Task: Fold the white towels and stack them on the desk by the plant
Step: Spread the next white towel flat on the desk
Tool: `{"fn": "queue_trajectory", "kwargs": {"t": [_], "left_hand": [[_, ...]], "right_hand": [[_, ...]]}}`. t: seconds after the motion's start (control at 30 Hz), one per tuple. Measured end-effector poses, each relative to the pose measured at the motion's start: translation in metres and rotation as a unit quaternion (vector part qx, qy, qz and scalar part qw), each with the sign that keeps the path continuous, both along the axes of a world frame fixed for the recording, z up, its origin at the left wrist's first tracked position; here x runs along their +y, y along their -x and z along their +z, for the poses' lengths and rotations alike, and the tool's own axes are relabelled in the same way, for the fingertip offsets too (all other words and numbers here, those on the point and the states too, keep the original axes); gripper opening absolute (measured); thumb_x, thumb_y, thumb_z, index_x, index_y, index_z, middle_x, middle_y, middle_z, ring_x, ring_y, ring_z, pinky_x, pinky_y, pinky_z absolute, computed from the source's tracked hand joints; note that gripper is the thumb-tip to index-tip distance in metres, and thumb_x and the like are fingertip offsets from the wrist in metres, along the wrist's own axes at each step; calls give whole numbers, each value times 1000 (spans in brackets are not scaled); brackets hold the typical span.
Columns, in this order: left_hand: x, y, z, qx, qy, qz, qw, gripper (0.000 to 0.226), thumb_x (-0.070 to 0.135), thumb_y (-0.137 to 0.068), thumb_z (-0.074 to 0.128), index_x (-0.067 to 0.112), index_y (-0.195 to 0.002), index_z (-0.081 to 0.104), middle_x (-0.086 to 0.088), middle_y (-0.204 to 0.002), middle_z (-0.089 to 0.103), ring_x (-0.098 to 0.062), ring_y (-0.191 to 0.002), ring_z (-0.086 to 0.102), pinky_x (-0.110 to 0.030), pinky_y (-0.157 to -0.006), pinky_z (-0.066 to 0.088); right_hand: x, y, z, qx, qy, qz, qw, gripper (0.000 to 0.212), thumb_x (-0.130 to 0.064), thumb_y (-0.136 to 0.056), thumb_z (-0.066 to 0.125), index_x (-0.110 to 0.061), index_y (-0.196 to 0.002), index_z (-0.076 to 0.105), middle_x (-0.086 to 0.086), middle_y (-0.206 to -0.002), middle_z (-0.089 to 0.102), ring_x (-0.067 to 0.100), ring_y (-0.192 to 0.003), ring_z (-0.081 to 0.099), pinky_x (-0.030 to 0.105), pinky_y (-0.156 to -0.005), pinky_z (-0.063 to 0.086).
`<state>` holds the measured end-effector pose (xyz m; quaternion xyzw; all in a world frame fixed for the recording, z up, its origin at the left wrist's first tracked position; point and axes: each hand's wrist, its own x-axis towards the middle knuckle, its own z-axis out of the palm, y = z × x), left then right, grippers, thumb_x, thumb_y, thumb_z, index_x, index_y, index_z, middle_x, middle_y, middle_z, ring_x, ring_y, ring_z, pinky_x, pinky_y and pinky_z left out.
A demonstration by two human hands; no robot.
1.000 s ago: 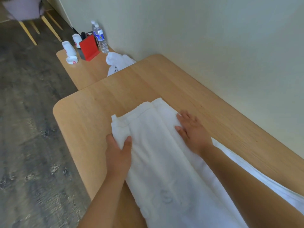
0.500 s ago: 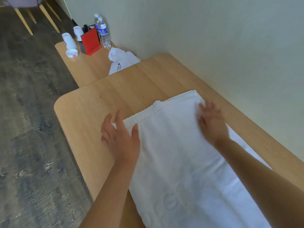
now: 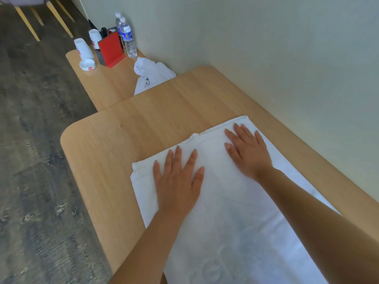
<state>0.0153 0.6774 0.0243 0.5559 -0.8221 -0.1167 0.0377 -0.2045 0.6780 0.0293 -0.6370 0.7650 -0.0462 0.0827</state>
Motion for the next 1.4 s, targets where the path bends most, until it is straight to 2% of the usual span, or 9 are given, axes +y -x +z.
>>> {"fn": "queue_trajectory", "kwargs": {"t": [0.13, 0.3, 0.57, 0.7, 0.9, 1.03, 1.1, 1.2, 1.4], "left_hand": [[-31, -5, 0, 51, 33, 7, 998, 64, 62, -87, 13, 40, -138, 45, -1, -136, 46, -24, -126, 37, -42, -103, 20], [-56, 3, 5, 46, 3, 7, 999, 58, 67, -87, 27, 30, -122, 55, 4, -114, 54, -21, -107, 47, -34, -89, 26], [-79, -27, 27, 12, -11, 55, 998, 35, 52, -97, 35, 22, -85, 50, 4, -81, 60, -21, -79, 58, -30, -60, 34], [-70, -18, 20, 144, 27, -11, 989, 33, 45, -96, 44, 20, -75, 48, 11, -67, 44, -20, -73, 52, -31, -63, 32], [-73, -19, 24, 221, -176, -31, 959, 22, 49, -86, 61, 32, -96, 53, 14, -75, 52, -5, -67, 49, -20, -58, 33], [-73, -20, 30, 337, -251, -109, 901, 45, 27, -89, 66, 39, -128, 47, 17, -86, 46, 7, -77, 47, -7, -71, 35], [-76, -20, 30, 335, -241, -134, 901, 39, 27, -92, 61, 41, -126, 46, 22, -96, 49, 11, -87, 49, -6, -75, 37], [-79, -22, 29, 350, -271, -68, 894, 28, 37, -93, 57, 39, -116, 40, 7, -100, 60, -11, -89, 60, -26, -76, 49], [-78, -26, 29, 276, -271, 31, 921, 29, 54, -87, 56, 25, -90, 52, 7, -72, 57, -12, -66, 54, -25, -56, 38]], "right_hand": [[-19, -5, 2, -1, 6, -6, 1000, 49, -43, -102, 26, -30, -149, 30, -1, -157, 23, 17, -146, 9, 43, -118, -4], [-36, 5, 10, -9, 40, 15, 999, 48, -52, -95, 43, -20, -128, 56, 3, -124, 49, 25, -125, 36, 36, -111, 12], [-38, 6, 9, 121, 95, -11, 988, 55, -49, -91, 34, -1, -87, 61, 17, -90, 58, 38, -85, 55, 53, -91, 42], [-42, 15, 9, 82, 130, 45, 987, 45, -47, -91, 37, -7, -89, 58, 10, -91, 59, 33, -88, 57, 48, -95, 37], [-36, 21, 13, 89, 267, 157, 947, 20, -31, -90, 59, -14, -81, 54, 4, -92, 60, 25, -91, 51, 36, -85, 34], [-38, 19, 19, -5, 168, 125, 978, 25, -34, -93, 53, -10, -85, 54, 6, -81, 58, 28, -80, 54, 33, -73, 37], [-42, 16, 20, -49, 88, 79, 992, 25, -34, -95, 53, -10, -102, 59, 9, -95, 61, 30, -89, 57, 34, -75, 39], [-49, 18, 17, -1, 81, 83, 993, 31, -32, -97, 51, -8, -113, 62, 9, -108, 62, 30, -105, 54, 34, -78, 37], [-56, 21, 10, 109, 123, 78, 983, 26, -29, -92, 61, -3, -88, 66, 14, -80, 67, 35, -75, 63, 39, -67, 43]]}}
